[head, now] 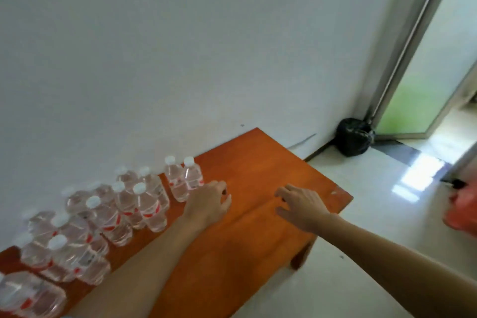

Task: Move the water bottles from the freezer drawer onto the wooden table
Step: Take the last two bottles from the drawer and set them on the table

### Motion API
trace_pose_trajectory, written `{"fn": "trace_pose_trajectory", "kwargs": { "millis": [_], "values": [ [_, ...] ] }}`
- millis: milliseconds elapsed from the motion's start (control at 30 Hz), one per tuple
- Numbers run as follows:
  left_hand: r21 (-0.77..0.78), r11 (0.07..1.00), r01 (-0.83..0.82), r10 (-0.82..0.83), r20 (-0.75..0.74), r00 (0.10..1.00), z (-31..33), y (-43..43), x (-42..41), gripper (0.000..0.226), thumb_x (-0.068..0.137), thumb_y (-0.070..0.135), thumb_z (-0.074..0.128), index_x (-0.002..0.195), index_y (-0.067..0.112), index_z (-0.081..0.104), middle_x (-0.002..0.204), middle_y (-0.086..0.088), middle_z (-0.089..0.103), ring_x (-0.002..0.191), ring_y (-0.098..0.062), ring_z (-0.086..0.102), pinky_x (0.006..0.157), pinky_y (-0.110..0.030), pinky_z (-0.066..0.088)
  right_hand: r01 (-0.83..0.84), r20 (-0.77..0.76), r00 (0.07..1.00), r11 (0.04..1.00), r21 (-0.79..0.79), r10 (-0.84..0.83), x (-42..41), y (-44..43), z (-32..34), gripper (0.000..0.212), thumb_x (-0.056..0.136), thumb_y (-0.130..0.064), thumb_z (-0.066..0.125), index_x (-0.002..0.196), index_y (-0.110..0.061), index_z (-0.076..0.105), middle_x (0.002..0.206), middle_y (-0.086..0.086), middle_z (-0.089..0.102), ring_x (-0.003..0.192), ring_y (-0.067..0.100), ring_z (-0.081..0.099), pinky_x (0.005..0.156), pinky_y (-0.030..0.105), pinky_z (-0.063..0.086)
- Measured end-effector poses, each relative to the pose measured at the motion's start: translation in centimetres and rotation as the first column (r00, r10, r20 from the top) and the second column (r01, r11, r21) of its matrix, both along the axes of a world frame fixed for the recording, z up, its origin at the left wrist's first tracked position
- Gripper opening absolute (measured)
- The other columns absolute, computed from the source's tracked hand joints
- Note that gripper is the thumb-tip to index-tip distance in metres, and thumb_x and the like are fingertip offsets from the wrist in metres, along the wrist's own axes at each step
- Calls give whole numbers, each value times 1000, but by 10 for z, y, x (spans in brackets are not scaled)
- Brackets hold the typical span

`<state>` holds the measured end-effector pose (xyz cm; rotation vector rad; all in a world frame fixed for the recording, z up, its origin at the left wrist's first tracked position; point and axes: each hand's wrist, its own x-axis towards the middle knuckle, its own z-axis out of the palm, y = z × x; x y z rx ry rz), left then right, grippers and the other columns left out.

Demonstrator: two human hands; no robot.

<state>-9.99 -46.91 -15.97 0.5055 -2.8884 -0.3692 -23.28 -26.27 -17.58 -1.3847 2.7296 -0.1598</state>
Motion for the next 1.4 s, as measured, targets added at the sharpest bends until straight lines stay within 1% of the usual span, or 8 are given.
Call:
{"fn": "trace_pose_trajectory", "kwargs": {
  "millis": [100, 267, 367, 667, 900, 1133, 1233, 1400],
  "values": [
    [-22, 989, 143, -143, 19, 990, -10, 79, -50, 22, 91, 40, 48, 91, 20, 57, 90, 1, 61, 80, -19, 59, 69, -34, 49, 165, -1, 986, 986, -11, -165, -19, 96, -1, 37, 94, -47, 48, 126, -28, 51, 115, -5, 58, 94, 17, 61, 75, 30, 51],
    [11, 920, 393, -393, 42, 919, -17, 211, -126, 18, 91, 40, 50, 85, 24, 56, 82, 6, 59, 71, -11, 58, 67, -31, 54, 416, 4, 909, 908, -43, -416, -39, 242, 0, 39, 94, -47, 49, 129, -29, 50, 120, -6, 58, 101, 18, 61, 81, 29, 47],
    [4, 859, 512, -512, 42, 858, -17, 281, -174, 19, 90, 39, 51, 87, 22, 58, 83, 6, 61, 71, -12, 58, 68, -34, 54, 558, 2, 829, 828, -52, -559, -51, 321, -3, 40, 94, -48, 48, 129, -30, 50, 121, -8, 57, 104, 18, 60, 78, 28, 42],
    [-44, 595, 802, -799, 77, 597, -30, 496, -322, 28, 93, 42, 46, 107, 21, 57, 103, 5, 63, 90, -18, 60, 72, -30, 41, 849, 15, 526, 524, -66, -850, -110, 530, -19, 41, 91, -47, 51, 127, -29, 52, 122, -7, 57, 104, 19, 60, 83, 33, 47],
    [-74, 338, 938, -939, 46, 342, -10, 659, -437, 25, 92, 42, 46, 101, 22, 57, 98, 6, 63, 84, -17, 60, 72, -30, 46, 964, -1, 257, 257, -73, -966, -150, 668, -3, 38, 91, -47, 50, 123, -28, 53, 117, -6, 56, 102, 18, 60, 81, 33, 47],
    [-41, 90, 995, -992, 82, 93, -20, 815, -477, 23, 90, 41, 47, 92, 20, 57, 98, 3, 63, 88, -19, 60, 75, -37, 52, 998, 45, 14, 11, -55, -999, -140, 793, -13, 37, 92, -45, 49, 124, -26, 51, 117, -3, 55, 102, 19, 58, 80, 31, 41],
    [-49, 41, 998, -991, 123, 47, -30, 882, -491, 26, 91, 40, 43, 95, 19, 57, 98, 0, 63, 93, -22, 60, 78, -37, 50, 999, 60, -27, -28, -23, -998, -148, 851, -24, 38, 92, -46, 47, 125, -27, 50, 119, -4, 54, 102, 19, 58, 81, 32, 44],
    [-37, 72, 997, -989, 128, 76, -36, 989, -518, 27, 92, 39, 44, 99, 17, 57, 101, -2, 62, 90, -24, 61, 73, -36, 50, 1000, 70, -20, -21, -22, -997, -181, 957, -30, 37, 92, -48, 48, 123, -27, 51, 117, -5, 54, 102, 19, 59, 80, 32, 45]
  ]
}}
